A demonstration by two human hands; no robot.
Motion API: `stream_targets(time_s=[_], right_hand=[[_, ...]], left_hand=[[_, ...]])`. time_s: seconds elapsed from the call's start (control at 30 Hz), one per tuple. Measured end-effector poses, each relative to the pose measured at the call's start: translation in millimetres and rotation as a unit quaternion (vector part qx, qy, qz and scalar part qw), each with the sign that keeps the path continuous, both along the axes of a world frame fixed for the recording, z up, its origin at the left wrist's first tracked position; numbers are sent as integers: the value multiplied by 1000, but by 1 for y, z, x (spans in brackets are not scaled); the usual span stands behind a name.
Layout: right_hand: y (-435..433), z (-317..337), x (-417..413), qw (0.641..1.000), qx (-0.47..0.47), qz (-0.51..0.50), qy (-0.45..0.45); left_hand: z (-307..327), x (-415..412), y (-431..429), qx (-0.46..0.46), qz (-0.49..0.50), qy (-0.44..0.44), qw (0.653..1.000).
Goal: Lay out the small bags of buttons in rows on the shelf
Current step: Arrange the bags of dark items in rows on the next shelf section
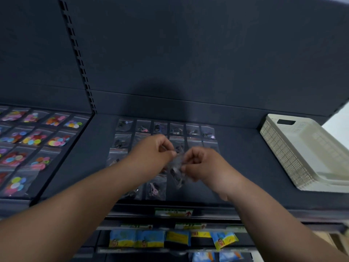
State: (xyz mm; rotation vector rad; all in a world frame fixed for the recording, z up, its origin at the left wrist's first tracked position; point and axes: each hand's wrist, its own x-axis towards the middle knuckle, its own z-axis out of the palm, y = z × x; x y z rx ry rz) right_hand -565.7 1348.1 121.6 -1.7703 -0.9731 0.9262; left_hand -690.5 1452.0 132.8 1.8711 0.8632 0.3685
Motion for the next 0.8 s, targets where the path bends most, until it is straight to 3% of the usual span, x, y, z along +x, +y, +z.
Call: stream_targets(time_s=[0.13, 0.17, 0.2, 0.27, 0.33, 0.47, 0.6, 0.8], right_hand=[[-13, -25, 0, 992, -57, -68, 85], [-16, -31, 0, 992, -78, -74, 60], [-19, -36, 3, 992, -107, -59, -33], [-26, -39, 10, 950, -146, -2, -276], [-31, -35, 13, 918, -109, 26, -382], [-30, -36, 11, 907, 15, 109, -406], [-26, -47, 7, 902, 12, 173, -396], [-26, -47, 3, 903, 11, 189, -385]], left_hand=[[-11, -14, -9, 87, -23, 77, 993], [-15, -17, -12, 106, -29, 100, 989], [-17, -21, -17, 126, -35, 120, 984], [-20, -25, -25, 169, -51, 153, 972], [-23, -28, -30, 222, -74, 179, 955], [-31, -28, -29, 294, -96, 242, 920], [-42, -31, -29, 316, -114, 291, 896], [-44, -28, -28, 323, -126, 300, 889]])
